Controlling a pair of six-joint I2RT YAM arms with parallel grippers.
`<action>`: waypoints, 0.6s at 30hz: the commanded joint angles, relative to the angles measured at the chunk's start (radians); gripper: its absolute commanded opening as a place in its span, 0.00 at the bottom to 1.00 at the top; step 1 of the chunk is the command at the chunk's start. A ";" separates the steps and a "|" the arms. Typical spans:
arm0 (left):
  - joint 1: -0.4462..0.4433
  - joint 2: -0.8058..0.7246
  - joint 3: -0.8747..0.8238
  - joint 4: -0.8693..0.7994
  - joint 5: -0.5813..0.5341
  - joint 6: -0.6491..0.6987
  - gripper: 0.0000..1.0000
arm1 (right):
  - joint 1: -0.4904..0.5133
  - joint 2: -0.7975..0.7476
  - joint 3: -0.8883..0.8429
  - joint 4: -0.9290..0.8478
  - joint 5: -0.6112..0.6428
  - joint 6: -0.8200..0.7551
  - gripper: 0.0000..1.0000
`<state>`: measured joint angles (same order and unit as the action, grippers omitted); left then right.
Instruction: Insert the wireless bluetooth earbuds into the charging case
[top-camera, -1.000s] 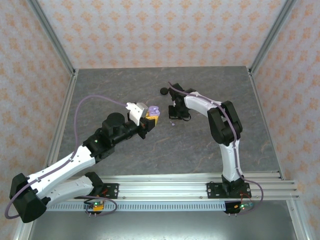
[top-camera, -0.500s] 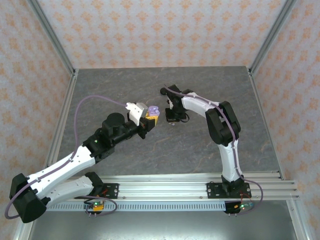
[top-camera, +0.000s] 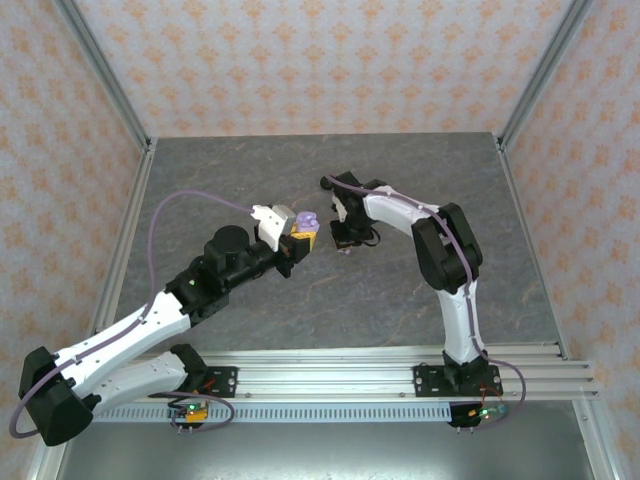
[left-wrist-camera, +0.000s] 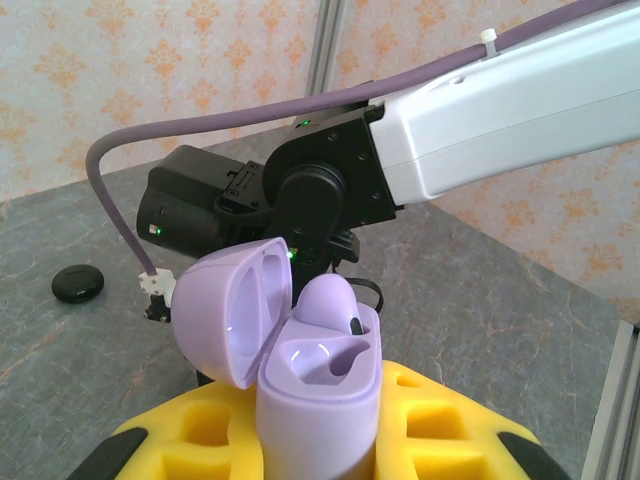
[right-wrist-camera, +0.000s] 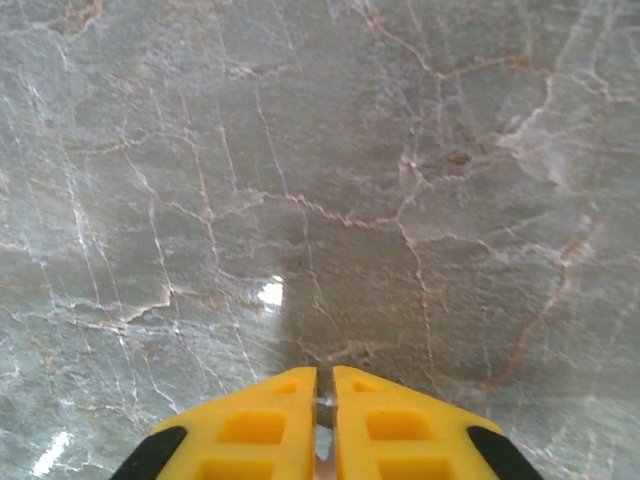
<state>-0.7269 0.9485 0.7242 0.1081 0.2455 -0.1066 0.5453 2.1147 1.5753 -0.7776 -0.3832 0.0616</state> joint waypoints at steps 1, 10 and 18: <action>-0.007 -0.017 0.003 -0.004 -0.019 -0.010 0.12 | 0.002 -0.094 -0.033 0.008 0.072 0.034 0.16; -0.006 -0.019 0.001 -0.003 -0.017 -0.011 0.12 | 0.003 -0.194 -0.130 0.047 0.026 0.069 0.20; -0.006 -0.013 -0.002 0.005 -0.018 -0.011 0.12 | 0.003 -0.227 -0.226 0.054 -0.080 0.041 0.13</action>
<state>-0.7269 0.9485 0.7242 0.1078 0.2455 -0.1070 0.5453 1.9266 1.3762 -0.7246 -0.4213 0.1150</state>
